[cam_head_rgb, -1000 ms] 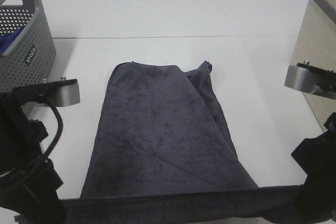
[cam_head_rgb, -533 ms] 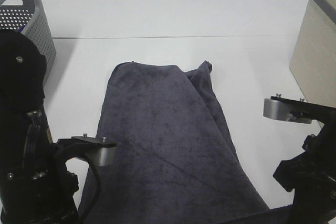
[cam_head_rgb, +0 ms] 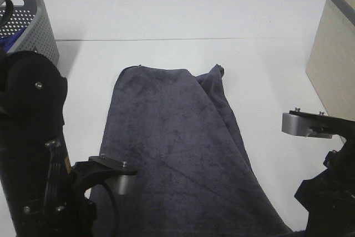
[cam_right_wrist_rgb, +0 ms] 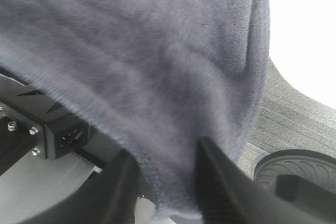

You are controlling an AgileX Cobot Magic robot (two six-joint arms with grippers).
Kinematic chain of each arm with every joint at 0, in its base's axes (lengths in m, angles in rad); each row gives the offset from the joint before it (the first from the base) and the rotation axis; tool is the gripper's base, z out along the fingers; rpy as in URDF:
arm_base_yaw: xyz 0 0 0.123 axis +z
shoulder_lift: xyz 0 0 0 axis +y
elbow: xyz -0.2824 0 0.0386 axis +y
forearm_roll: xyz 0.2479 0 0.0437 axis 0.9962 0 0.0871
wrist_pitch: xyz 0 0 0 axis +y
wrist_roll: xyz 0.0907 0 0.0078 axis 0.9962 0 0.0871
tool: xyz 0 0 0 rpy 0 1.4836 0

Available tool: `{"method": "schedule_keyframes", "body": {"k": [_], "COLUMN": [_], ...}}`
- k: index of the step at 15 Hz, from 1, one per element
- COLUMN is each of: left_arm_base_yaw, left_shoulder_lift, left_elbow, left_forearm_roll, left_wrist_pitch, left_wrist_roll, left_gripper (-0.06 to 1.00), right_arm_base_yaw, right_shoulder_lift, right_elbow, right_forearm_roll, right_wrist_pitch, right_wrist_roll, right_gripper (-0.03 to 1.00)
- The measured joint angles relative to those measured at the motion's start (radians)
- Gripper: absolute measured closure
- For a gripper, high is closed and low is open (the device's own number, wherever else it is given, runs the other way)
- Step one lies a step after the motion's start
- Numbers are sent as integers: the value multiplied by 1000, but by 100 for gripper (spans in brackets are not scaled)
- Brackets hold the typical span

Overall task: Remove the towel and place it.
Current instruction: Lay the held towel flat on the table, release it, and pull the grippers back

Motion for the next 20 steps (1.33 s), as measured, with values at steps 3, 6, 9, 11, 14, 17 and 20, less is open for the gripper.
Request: {"method": "schedule_keyframes", "body": {"k": [3, 6, 9, 11, 14, 17, 20], "left_arm_base_yaw": [-49, -50, -50, -50, 35, 241, 399], "left_shoulder_lift": [2, 3, 4, 4, 4, 4, 5], "left_elbow": [0, -17, -94, -169, -270, -376, -466], "left_forearm_roll": [-67, -62, -20, 35, 76, 85, 102], "left_wrist_pitch": [-56, -51, -46, -46, -45, -55, -116], "left_wrist_roll": [0, 0, 0, 0, 0, 0, 12], "left_gripper": [33, 16, 16, 16, 16, 15, 11], "right_arm_base_yaw": [0, 0, 0, 0, 0, 0, 0], "right_shoulder_lift": [0, 0, 0, 1, 2, 33, 164], "right_elbow": [0, 0, -24, -69, -181, -364, -546], "right_forearm_roll": [22, 27, 22, -5, -101, -164, -176], "right_wrist_pitch": [1, 1, -16, -31, -80, -44, 18], "right_wrist_roll": [0, -2, -24, -25, 24, 61, 61], "right_gripper": [41, 33, 33, 33, 33, 31, 25]}}
